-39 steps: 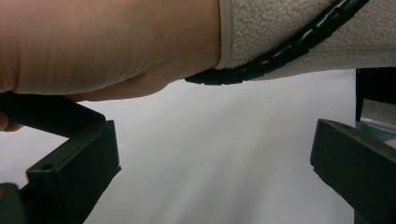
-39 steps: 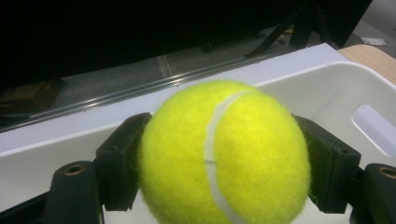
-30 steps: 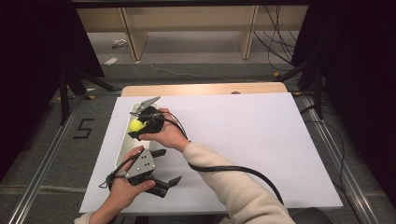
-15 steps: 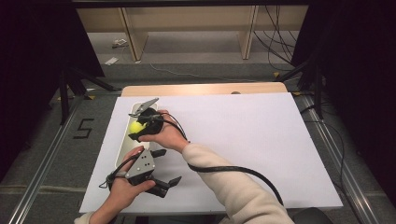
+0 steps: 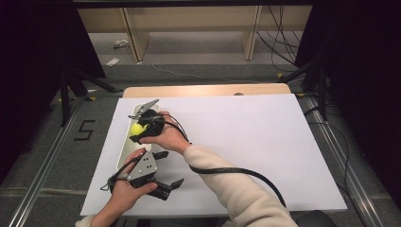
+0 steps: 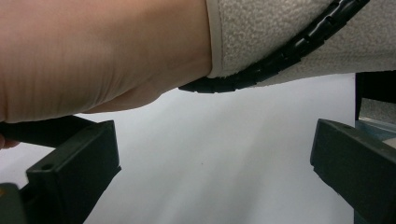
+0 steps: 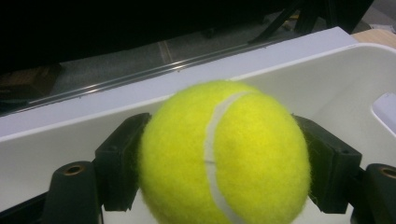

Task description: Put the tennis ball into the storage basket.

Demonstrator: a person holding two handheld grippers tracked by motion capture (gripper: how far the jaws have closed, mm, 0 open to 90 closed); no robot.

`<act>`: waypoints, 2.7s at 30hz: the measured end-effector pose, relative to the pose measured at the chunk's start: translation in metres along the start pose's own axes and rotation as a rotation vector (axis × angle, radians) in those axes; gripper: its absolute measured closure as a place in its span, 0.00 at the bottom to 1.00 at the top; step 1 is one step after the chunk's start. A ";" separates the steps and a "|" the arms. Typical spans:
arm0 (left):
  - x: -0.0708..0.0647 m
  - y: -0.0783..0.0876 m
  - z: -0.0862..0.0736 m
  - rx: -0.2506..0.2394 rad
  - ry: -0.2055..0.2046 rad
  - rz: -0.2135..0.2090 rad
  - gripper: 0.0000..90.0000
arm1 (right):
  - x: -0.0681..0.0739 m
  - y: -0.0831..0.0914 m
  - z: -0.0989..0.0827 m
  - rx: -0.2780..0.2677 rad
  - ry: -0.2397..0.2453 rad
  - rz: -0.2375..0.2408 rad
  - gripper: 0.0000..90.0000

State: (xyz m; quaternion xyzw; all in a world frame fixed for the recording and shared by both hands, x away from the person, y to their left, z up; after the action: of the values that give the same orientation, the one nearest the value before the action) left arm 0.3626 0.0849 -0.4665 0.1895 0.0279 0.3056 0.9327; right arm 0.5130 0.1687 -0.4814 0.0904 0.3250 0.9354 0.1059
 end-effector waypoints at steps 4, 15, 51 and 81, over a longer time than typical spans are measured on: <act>0.000 0.000 0.000 0.000 0.000 0.001 0.01 | 0.000 -0.002 -0.001 0.004 0.005 0.001 0.29; 0.000 0.000 0.000 0.000 -0.001 -0.002 0.01 | 0.000 -0.005 -0.003 0.011 0.005 -0.004 0.29; -0.001 -0.001 -0.001 0.006 -0.003 -0.006 0.01 | -0.010 0.035 0.005 -0.120 -0.002 -0.029 0.17; -0.001 0.000 0.000 0.001 0.002 -0.002 0.01 | -0.039 0.106 -0.032 -0.170 -0.064 -0.120 0.17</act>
State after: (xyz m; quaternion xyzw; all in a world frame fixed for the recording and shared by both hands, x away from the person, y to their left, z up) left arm 0.3622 0.0844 -0.4667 0.1897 0.0291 0.3048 0.9329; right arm 0.5285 0.0581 -0.4438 0.0912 0.2460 0.9482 0.1793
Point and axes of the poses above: each handheld gripper's, and its own axes: y roughly backward along the jaws, z roughly out of its top, x roughly to its left, the point moved 9 cm from there along -y, roughly forward along the jaws, and after that the axes turned 4 degrees about z, right-handed, at the moved point
